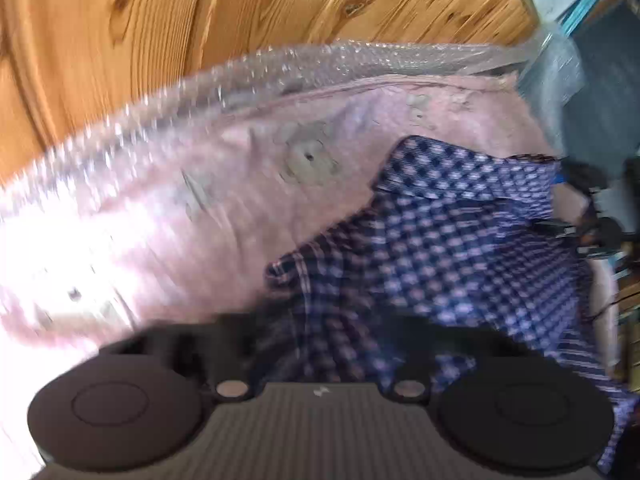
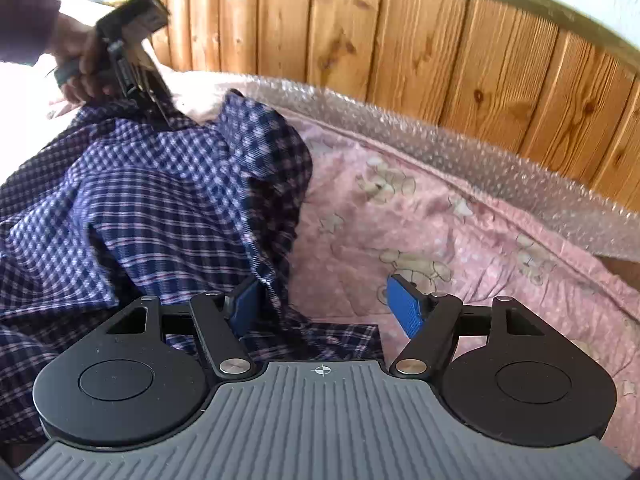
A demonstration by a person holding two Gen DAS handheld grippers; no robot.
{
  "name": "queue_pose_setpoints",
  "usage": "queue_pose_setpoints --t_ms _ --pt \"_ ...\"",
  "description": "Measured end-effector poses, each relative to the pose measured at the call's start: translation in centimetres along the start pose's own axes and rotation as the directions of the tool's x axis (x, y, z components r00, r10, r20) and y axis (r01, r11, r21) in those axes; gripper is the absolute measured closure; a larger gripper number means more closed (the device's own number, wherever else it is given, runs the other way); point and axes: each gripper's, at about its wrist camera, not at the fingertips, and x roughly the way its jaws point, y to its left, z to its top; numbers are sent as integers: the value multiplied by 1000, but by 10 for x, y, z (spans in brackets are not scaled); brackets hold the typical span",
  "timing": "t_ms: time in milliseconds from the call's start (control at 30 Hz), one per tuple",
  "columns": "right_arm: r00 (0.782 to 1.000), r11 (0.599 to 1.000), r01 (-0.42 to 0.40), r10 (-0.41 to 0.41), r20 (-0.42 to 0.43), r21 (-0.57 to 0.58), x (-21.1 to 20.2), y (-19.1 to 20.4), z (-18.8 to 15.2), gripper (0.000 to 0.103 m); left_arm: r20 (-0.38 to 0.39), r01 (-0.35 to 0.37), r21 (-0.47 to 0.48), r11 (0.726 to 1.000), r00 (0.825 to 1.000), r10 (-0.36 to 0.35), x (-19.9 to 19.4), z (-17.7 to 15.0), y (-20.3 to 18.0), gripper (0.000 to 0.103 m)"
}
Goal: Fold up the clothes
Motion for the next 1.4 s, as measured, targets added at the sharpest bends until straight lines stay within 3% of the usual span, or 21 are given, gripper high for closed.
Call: queue_pose_setpoints --t_ms 67,100,133,233,300,367,433,567,600,667,700,733,800,867,933,1067,1167,1300,1333,1367,1400 --pt "996 996 -87 88 -34 11 10 -3 3 43 66 24 -6 1000 998 -23 -13 -8 -5 96" --pt "990 991 -132 133 -56 23 14 -3 5 66 116 37 -16 999 993 -34 -24 -13 -9 96" --pt "984 987 -159 161 -71 27 17 -1 7 103 164 52 -20 998 985 -48 -36 -19 -13 96" --pt "987 990 -142 140 -76 -20 13 10 8 103 221 99 16 995 970 -100 -64 -38 -31 96" --pt "989 990 -128 124 -78 -57 9 15 7 103 181 74 40 996 980 -80 -63 -45 -35 90" --pt "991 989 -115 107 -79 -94 4 20 6 103 127 29 9 1000 992 -30 -51 -42 -25 70" --pt "992 987 -104 94 -84 -124 2 24 5 103 99 -25 -33 999 995 28 -36 -33 -15 25" --pt "991 988 -103 91 -103 -119 11 26 1 102 93 -105 -110 988 989 115 -16 -12 4 22" --pt "991 989 -101 90 -101 -109 11 26 1 98 89 -85 -125 989 991 96 -11 -11 6 23" --pt "991 992 -100 93 -96 -78 14 23 1 92 59 -53 -118 992 996 60 -6 -10 6 36" --pt "990 993 -106 100 -95 -54 15 21 -1 92 47 -43 -105 994 998 48 -5 -9 3 73" --pt "990 994 -110 107 -95 -27 16 19 -2 94 35 -33 -92 995 999 36 -4 -9 -1 94" --pt "990 994 -104 107 -91 38 14 13 -2 103 69 -67 -39 997 995 69 -17 -14 -18 95" --pt "997 996 -50 55 -59 76 3 9 3 103 149 -87 -24 996 985 90 -49 -22 -39 95" --pt "1000 995 25 -24 -10 101 -21 6 12 103 256 -106 -17 994 961 107 -90 -31 -65 95" --pt "979 980 152 -168 118 131 -95 15 43 103 446 -186 16 982 881 160 -180 -49 -131 97" --pt "934 959 240 -270 232 147 -165 35 73 103 579 -268 30 963 790 202 -250 -67 -187 98" --pt "827 910 378 -415 379 171 -263 72 106 103 730 -362 -7 932 635 252 -340 -106 -250 98" --pt "822 912 372 -411 393 175 -281 79 111 103 757 -382 -8 924 601 255 -359 -116 -264 98" --pt "818 913 366 -407 407 179 -300 87 116 103 769 -396 3 918 588 251 -376 -127 -277 98" --pt "812 915 359 -403 421 182 -318 94 121 103 770 -400 5 916 586 252 -387 -138 -285 98"
